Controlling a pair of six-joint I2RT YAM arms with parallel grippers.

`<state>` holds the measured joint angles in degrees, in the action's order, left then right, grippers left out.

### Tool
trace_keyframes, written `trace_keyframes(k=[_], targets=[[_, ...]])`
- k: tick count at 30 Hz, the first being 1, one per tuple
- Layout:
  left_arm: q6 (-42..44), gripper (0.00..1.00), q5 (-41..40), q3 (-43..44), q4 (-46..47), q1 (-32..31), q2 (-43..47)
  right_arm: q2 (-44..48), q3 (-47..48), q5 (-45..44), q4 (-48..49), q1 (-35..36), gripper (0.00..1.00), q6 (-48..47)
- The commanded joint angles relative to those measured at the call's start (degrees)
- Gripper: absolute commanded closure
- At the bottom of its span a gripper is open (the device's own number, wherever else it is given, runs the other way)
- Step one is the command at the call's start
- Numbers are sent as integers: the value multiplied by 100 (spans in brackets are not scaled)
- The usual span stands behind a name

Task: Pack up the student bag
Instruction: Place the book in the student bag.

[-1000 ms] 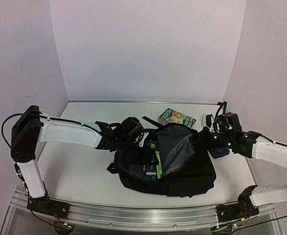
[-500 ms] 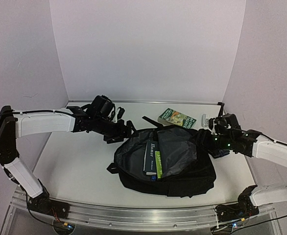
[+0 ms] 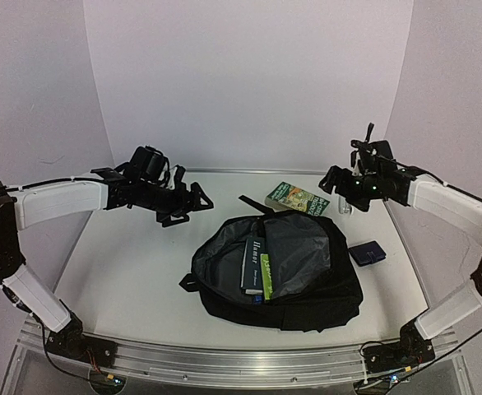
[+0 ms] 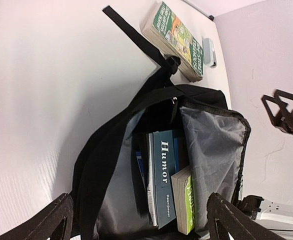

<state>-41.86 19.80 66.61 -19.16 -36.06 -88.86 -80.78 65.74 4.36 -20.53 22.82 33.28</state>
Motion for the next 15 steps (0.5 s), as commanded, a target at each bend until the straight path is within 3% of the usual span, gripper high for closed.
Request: trace_keyframes(k=[1,8,15], targets=[[-87,7,94,8,-39,189,365,-899,608,609,126,-575,4,-703],[-180,7,42,-147,-60,390,518,-2263,1114,1523,766,-959,9,-607],[-208,7,24,-334,-93,502,669,-3260,1523,1063,831,-1016,15,-420]])
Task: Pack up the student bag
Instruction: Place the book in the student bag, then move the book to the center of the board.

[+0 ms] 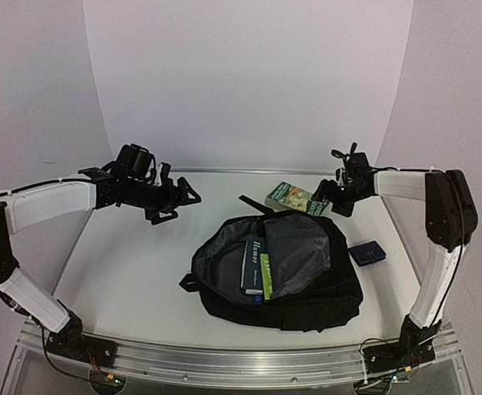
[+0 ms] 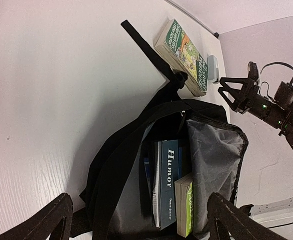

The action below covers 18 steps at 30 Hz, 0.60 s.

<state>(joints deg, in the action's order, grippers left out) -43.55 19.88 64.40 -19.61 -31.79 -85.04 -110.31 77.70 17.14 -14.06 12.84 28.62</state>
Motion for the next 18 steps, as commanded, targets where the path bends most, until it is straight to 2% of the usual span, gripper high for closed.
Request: trace_keyframes(k=[1,11,18], targets=[[-40,6,12,-130,-61,90,311,-386,340,-357,184,-25,15,65],[-27,6,31,-319,-73,201,519,-1172,794,-645,238,-17,15,74],[-59,6,8,-451,-82,209,651,-1547,1257,-688,403,-17,17,-643]])
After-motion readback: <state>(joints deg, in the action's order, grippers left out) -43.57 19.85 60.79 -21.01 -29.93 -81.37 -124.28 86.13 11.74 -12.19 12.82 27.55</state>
